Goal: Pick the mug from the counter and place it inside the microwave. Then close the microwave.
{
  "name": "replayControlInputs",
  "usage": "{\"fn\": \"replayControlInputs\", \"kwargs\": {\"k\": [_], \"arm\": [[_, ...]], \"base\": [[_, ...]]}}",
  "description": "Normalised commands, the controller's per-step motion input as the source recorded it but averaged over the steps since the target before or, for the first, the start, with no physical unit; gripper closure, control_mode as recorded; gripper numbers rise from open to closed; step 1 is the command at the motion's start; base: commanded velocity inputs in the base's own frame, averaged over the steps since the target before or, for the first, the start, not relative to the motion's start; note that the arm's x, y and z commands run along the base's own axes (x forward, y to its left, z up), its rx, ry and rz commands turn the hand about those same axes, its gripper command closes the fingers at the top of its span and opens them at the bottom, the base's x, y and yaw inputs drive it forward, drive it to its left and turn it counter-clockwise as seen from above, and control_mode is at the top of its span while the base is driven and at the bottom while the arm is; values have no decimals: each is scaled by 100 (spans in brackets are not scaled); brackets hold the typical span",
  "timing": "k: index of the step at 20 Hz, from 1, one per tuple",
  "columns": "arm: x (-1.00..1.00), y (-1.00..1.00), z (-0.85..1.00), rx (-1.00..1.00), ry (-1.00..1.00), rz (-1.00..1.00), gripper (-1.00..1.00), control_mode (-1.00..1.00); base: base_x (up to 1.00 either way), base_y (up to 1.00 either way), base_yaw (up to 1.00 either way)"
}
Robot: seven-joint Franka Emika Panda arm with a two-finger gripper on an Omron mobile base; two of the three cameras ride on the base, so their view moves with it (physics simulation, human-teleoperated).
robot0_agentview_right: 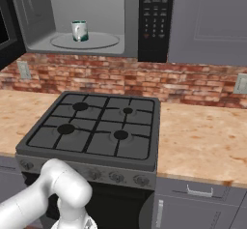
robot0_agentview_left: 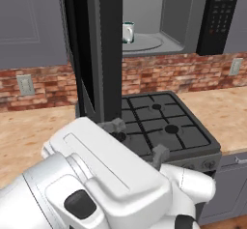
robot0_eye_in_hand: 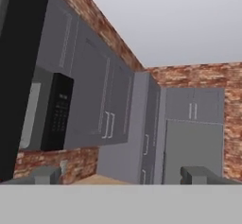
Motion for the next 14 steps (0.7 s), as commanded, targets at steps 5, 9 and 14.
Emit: {"fn": "replayControlInputs", "kwargs": {"k": [5, 9, 14], "arm": [[38, 37, -7, -2, 0, 0, -100, -100], [35, 31, -8, -1, 0, 0, -100, -100], [26, 33, -9, -2, 0, -3, -100, -100]], "base": [[0, 0, 0], [0, 0, 0], [0, 0, 0]]}}
